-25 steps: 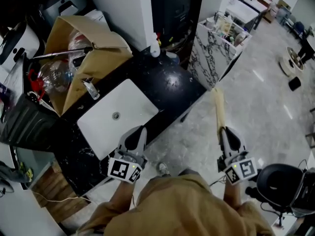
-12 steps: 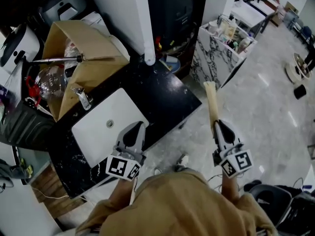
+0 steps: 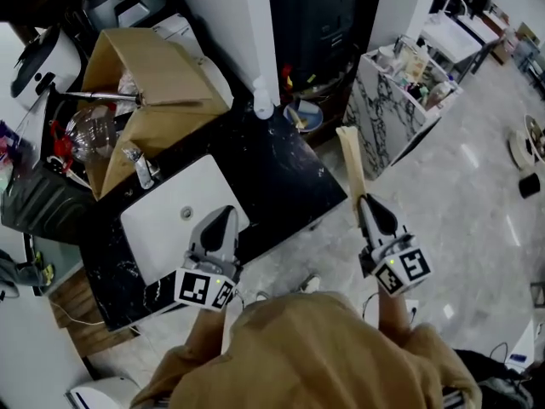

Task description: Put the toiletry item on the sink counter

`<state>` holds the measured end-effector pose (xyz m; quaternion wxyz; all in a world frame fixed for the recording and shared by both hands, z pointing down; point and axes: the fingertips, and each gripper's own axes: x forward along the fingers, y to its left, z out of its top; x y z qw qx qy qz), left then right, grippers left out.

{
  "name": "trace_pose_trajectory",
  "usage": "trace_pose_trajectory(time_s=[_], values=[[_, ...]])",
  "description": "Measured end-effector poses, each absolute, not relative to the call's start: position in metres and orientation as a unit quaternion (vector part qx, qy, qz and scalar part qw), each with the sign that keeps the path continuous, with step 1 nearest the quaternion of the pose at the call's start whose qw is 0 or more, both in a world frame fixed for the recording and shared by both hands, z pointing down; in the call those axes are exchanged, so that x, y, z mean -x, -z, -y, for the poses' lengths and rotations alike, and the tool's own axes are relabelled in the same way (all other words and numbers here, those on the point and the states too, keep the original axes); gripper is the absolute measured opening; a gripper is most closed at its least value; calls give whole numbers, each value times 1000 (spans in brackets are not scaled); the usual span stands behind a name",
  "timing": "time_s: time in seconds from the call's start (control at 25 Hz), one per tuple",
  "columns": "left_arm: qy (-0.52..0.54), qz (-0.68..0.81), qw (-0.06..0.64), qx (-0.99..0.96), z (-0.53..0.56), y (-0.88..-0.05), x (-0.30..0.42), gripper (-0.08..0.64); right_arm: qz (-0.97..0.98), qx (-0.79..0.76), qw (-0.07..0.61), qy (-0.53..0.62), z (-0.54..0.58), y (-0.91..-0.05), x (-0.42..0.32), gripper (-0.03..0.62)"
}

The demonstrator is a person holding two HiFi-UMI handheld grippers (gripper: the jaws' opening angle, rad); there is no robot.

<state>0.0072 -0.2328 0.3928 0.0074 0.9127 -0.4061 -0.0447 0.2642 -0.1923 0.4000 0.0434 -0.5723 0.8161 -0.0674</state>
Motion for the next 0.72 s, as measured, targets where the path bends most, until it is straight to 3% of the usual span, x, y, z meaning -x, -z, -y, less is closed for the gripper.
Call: trace_pose_trajectory(time_s=[0.72], values=[[49,412,13,-910,243,-395,14,3,-840,539,0,57,245,-428,-220,20]])
